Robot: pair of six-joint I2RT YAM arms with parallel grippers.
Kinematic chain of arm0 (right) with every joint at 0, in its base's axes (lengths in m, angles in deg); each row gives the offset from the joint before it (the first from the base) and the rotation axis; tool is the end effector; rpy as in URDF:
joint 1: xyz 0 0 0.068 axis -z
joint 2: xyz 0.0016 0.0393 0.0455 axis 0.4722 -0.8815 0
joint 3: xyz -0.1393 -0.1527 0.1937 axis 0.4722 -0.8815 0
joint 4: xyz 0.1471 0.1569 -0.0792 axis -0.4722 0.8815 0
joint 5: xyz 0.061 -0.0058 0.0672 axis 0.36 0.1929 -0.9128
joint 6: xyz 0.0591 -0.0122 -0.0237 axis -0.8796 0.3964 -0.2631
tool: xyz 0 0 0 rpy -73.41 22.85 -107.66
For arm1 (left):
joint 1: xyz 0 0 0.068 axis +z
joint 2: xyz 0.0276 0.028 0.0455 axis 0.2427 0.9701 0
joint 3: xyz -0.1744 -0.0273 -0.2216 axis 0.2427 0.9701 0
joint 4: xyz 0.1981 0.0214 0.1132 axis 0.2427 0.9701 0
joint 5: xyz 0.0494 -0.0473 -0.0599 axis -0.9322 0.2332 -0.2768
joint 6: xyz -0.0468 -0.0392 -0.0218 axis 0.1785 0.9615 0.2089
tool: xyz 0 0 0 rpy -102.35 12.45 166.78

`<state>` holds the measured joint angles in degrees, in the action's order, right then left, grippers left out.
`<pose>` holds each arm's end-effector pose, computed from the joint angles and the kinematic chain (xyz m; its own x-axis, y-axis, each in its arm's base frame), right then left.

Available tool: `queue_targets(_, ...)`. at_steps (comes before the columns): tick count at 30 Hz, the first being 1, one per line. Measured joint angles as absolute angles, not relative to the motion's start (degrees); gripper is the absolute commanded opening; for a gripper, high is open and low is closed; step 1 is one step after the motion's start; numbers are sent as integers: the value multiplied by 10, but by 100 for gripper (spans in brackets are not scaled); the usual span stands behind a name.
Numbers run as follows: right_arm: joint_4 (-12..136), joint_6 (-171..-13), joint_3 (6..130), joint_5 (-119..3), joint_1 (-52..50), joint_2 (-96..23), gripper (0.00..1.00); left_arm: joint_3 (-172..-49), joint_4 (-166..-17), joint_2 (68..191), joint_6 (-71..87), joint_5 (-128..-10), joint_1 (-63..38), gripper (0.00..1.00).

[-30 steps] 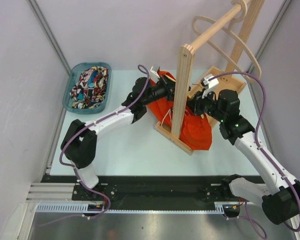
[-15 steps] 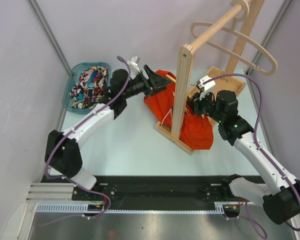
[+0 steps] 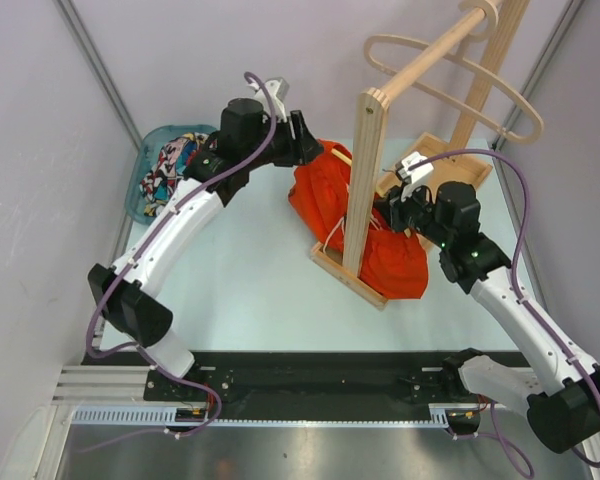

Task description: Remove the shorts from the hanger

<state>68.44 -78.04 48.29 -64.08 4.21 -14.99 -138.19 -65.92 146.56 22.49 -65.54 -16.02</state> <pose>0.1927 0.0992 0.3731 -0.0975 -0.1748 -0.9798 -0.6307 0.7724 -0.0750 0.3007 -0.1861 0.4379 -0.5110 -0.2033 -0.8352 0.4858 0.7332 -0.4758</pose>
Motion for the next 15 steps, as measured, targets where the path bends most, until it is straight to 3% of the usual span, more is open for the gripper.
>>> queue_targets(3,687,-780,483,-641,42,-142,0,-1412,-628,1486,188,-685,-176,57)
queue_targets(7,692,-781,483,-643,43,-135,0,-1422,-606,1501,167,-700,-198,68)
queue_targets(15,699,-789,483,-648,44,-135,0,-1477,-585,1546,161,-718,-221,64)
